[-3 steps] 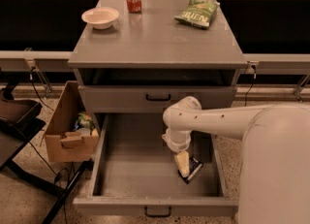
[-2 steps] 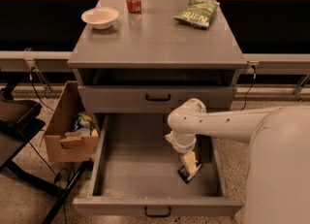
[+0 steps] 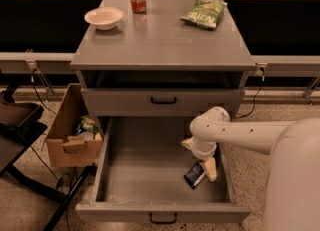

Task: Pick rxbar blueberry from middle drawer and place on counter

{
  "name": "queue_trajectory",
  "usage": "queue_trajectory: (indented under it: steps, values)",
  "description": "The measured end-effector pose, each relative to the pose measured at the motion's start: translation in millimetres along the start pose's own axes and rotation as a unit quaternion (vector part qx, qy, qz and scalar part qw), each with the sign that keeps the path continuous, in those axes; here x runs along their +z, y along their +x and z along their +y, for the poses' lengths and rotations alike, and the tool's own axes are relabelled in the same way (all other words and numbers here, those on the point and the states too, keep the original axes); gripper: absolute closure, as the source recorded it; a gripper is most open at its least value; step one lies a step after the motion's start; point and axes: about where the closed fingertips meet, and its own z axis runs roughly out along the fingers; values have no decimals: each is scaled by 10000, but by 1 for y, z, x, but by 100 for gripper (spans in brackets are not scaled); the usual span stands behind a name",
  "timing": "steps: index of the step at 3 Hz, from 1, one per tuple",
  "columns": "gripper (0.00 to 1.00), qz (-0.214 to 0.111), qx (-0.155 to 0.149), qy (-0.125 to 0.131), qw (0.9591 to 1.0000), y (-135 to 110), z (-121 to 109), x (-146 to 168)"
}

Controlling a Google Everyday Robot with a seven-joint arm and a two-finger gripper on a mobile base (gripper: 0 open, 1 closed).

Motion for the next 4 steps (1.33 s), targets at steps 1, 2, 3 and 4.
queue_trajectory:
  steps: [1,2,3,4]
  values:
    - [0,-432,86,194,9988,4,4,28]
    - [0,-654,152,194,9976,8,12,49]
    - [0,-603,-110,123,9980,7,19,66]
    - [0,-572,-444,50,9974,1,22,78]
